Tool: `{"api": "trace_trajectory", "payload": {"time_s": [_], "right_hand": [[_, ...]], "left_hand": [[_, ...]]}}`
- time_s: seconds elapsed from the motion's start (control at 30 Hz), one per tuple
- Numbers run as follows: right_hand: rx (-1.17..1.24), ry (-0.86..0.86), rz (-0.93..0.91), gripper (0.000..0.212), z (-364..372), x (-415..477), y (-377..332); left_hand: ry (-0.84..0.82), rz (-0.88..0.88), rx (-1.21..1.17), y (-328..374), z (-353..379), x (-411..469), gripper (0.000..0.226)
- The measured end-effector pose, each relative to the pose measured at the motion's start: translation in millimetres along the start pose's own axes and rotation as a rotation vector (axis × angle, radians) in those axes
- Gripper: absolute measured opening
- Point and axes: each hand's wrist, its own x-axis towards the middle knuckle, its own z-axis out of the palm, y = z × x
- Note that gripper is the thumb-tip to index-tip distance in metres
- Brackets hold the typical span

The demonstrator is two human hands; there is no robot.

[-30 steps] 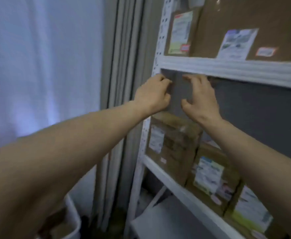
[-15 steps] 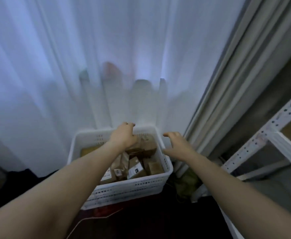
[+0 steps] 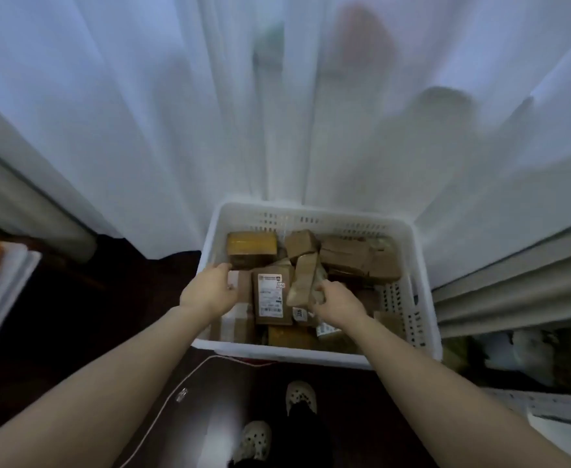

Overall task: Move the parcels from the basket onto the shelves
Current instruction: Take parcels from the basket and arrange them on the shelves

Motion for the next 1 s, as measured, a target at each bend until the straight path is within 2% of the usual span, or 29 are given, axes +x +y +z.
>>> {"api": "trace_trajectory", "payload": {"time_s": [0.2, 0.4, 0.47, 0.63, 0.7, 0.77, 0.87, 0.93, 1.0], "right_hand": [[-0.145, -0.102, -0.134, 0.041, 45.1, 125.2, -25.4], [-0.219, -0.216, -0.32, 0.051, 107.7, 234.9, -60.9], [-0.352, -0.195, -0.376, 0.063, 128.2, 259.8, -73.8], [-0.613, -0.265, -0.448, 0.114, 160.4, 281.8, -89.9], [-0.719, -0.247, -0.47, 0.125, 162.0, 277.7, -88.4], [-0.727, -0.235, -0.467, 0.121, 159.8, 278.5, -88.2], [-0.608, -0.235, -0.398, 0.091, 160.0, 286.0, -86.6], [-0.548, -0.167, -0.4, 0.068, 164.9, 287.1, -80.8], [-0.469, -0.137, -0.39, 0.059, 166.4, 282.7, -72.9]], "left_hand": [[-0.019, -0.129, -0.016, -39.2, 35.1, 60.2, 0.048], [0.012, -0.109, -0.056, -65.3, 77.7, 116.6, 0.055], [0.037, -0.085, -0.053, -75.3, 89.2, 125.7, 0.051], [0.08, -0.032, -0.103, -94.7, 99.0, 127.0, 0.041], [0.107, -0.029, -0.132, -100.4, 98.3, 123.6, 0.039], [0.122, -0.029, -0.139, -105.0, 98.1, 122.2, 0.041], [0.104, -0.041, -0.129, -109.7, 102.0, 124.3, 0.045], [0.083, -0.052, -0.112, -109.9, 106.1, 126.2, 0.046], [0.052, -0.022, -0.08, -105.3, 111.6, 130.2, 0.045]]}}
